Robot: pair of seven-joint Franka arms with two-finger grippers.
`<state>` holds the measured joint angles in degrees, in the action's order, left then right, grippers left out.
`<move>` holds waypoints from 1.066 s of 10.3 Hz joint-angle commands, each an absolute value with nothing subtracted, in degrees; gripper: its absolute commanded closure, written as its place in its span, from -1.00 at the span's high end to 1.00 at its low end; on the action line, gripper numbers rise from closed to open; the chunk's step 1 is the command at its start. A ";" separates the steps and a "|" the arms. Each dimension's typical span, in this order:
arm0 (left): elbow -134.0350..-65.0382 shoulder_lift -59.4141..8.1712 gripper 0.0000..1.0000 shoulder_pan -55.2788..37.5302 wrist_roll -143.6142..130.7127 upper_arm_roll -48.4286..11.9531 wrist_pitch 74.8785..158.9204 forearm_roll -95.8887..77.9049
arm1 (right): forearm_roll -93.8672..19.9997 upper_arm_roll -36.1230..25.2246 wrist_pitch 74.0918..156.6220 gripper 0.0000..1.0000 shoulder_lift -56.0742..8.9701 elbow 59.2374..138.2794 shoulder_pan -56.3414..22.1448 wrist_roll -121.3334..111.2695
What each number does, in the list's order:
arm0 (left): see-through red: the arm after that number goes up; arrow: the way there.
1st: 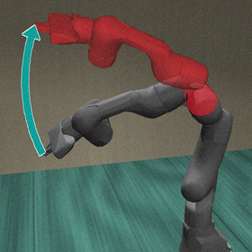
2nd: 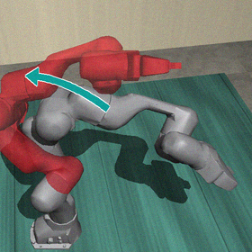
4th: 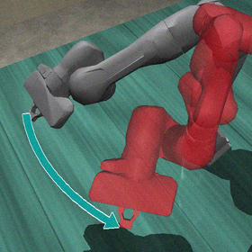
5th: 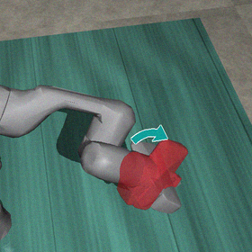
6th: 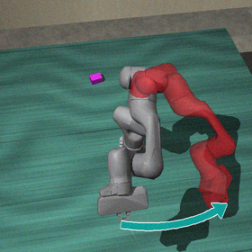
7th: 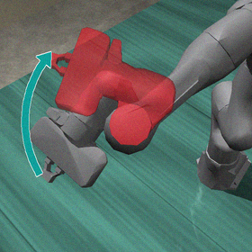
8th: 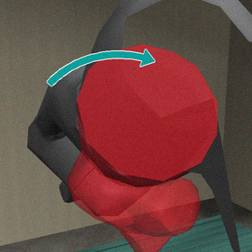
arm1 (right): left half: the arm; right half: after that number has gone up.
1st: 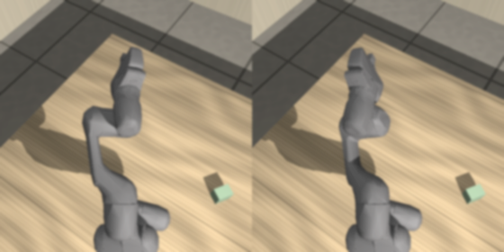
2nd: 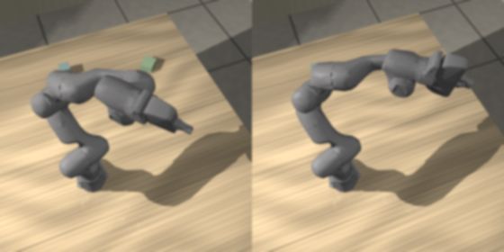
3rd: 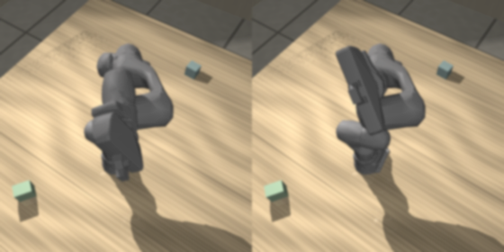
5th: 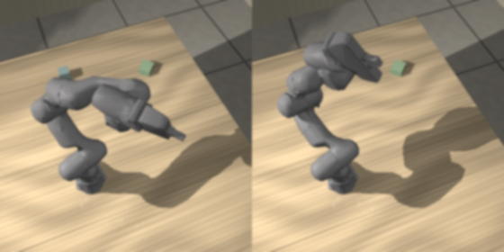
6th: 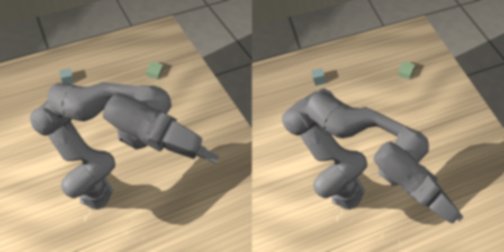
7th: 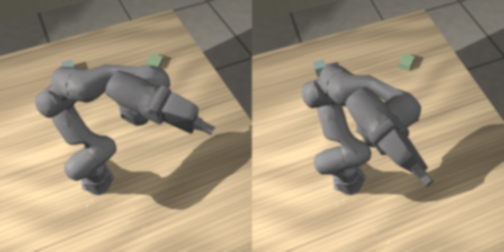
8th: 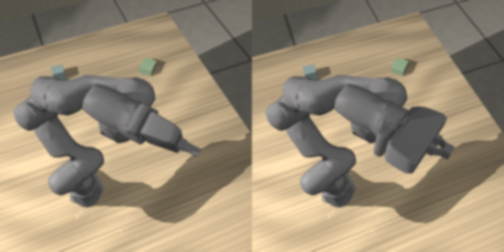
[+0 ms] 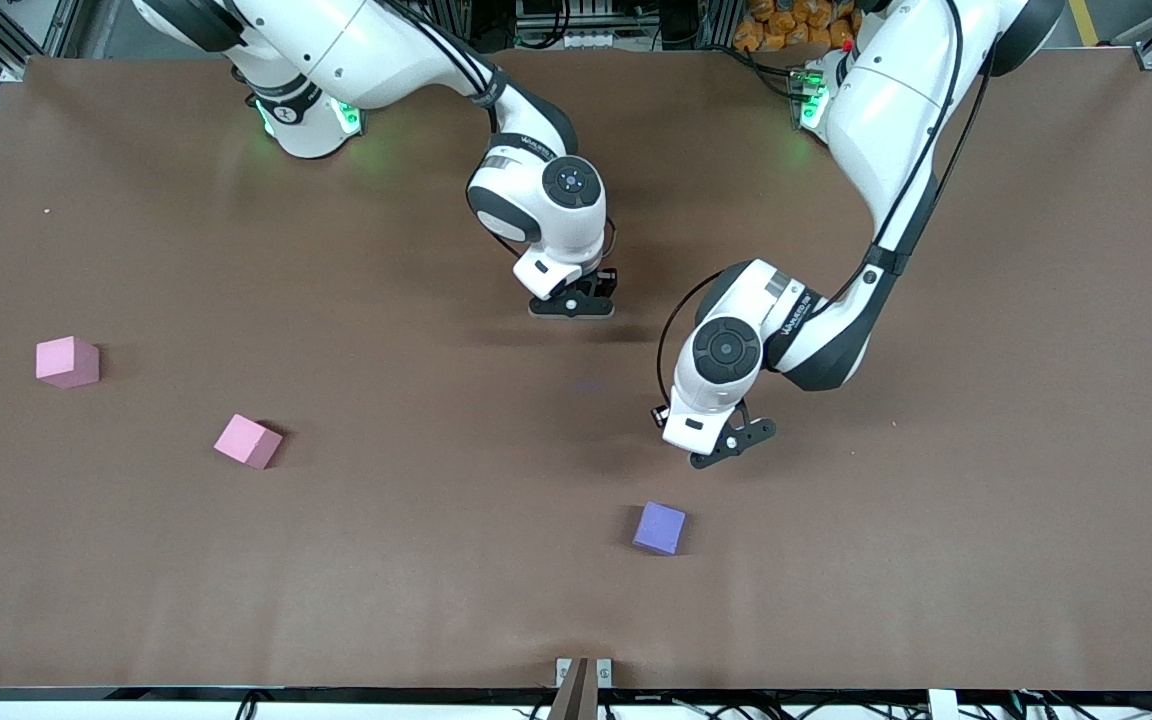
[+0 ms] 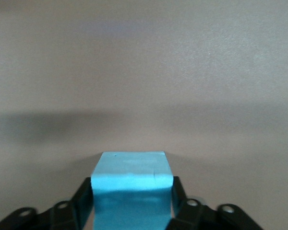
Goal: Arrange blocks into number 1
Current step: 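Set the cyan cube next to the pink cube and open the right gripper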
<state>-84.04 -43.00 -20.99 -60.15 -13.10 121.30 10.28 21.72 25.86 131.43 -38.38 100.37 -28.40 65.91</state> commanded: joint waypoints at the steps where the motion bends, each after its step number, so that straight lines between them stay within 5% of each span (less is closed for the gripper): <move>1: -84.46 -41.84 0.14 -21.01 -59.41 -13.18 120.41 11.51 | 22.50 26.72 129.04 1.00 -36.65 101.08 -27.16 66.53; 5: -84.55 -41.23 0.14 -21.09 -60.03 -15.64 120.32 10.99 | 20.14 29.51 122.97 1.00 -31.39 98.88 -22.44 64.61; 11: -84.55 -41.31 0.14 -26.10 -62.13 -16.44 118.74 10.63 | 17.31 43.58 108.73 1.00 -23.21 98.88 4.71 48.18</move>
